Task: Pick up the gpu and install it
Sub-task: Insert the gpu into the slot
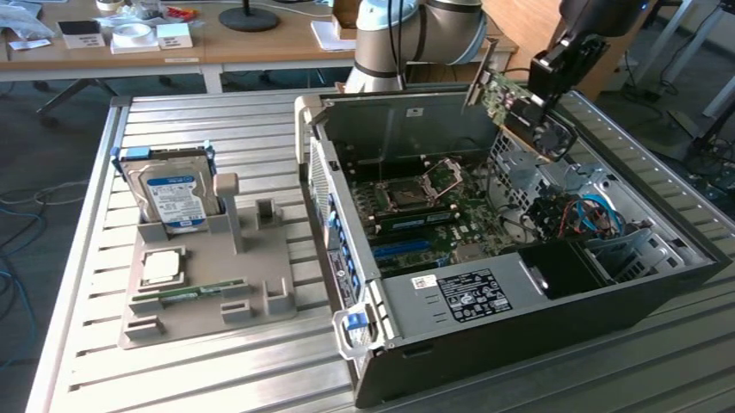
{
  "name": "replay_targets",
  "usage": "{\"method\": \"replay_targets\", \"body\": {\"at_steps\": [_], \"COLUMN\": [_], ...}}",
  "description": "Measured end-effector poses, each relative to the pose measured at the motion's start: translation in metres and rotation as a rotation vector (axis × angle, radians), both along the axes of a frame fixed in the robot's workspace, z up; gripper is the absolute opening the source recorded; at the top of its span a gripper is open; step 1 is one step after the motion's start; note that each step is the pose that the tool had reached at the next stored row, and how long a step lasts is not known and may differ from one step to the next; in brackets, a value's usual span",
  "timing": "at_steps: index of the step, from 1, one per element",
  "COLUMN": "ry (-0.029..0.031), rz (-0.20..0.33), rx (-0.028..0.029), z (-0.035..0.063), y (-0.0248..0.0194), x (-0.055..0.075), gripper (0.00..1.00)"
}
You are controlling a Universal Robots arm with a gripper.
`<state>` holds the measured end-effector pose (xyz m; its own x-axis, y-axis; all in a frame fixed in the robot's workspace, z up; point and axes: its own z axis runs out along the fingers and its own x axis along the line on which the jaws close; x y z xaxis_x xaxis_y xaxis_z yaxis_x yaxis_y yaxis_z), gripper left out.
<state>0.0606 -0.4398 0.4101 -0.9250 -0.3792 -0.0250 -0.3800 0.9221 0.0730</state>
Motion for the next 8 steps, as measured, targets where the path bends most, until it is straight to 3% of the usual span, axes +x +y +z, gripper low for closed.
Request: {"method": "replay_targets", "body": {"at_steps": [8], "ry": [0.0], "rz": [0.145], "rx": [-0.0009], "z": [-0.0004], "y": [0.0], "x": [0.0], "gripper": [0.27]}}
